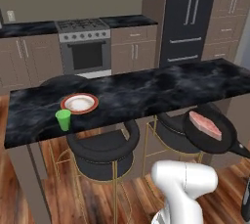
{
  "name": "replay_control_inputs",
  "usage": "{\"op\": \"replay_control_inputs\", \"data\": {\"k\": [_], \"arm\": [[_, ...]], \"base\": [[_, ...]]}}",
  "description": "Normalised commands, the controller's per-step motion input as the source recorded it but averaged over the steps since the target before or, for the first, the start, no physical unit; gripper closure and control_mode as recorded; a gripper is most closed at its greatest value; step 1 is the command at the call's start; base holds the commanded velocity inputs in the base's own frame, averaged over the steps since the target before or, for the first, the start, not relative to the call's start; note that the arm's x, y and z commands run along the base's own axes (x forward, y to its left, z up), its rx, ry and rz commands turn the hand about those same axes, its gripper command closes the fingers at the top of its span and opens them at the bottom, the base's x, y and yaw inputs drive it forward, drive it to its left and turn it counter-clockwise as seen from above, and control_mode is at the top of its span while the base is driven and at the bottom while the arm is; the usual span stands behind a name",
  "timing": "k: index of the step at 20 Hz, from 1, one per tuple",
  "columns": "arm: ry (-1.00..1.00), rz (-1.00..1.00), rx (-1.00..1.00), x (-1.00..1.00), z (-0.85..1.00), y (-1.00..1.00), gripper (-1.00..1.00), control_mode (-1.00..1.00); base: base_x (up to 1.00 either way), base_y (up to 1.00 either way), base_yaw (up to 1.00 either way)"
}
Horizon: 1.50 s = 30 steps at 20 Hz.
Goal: Pick up the pan with the steak in it and place it on the dining table. Then place the steak on the plate.
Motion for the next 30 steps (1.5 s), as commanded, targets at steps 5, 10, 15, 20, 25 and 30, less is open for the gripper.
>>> {"op": "replay_control_inputs", "data": {"k": [5, 10, 15, 20, 25, 30], "arm": [[0.0, 0.0, 0.0, 0.0, 0.0, 0.0, 1.0, 1.0], [0.0, 0.0, 0.0, 0.0, 0.0, 0.0, 1.0, 1.0], [0.0, 0.0, 0.0, 0.0, 0.0, 0.0, 1.0, 1.0], [0.0, 0.0, 0.0, 0.0, 0.0, 0.0, 1.0, 1.0], [0.0, 0.0, 0.0, 0.0, 0.0, 0.0, 1.0, 1.0], [0.0, 0.0, 0.0, 0.0, 0.0, 0.0, 1.0, 1.0]], "base": [[0.67, 0.03, 0.02], [0.53, 0.0, 0.11], [0.28, -0.01, 0.19], [0.51, 0.0, 0.12], [0.83, 0.0, 0.07], [0.92, 0.0, 0.09]]}}
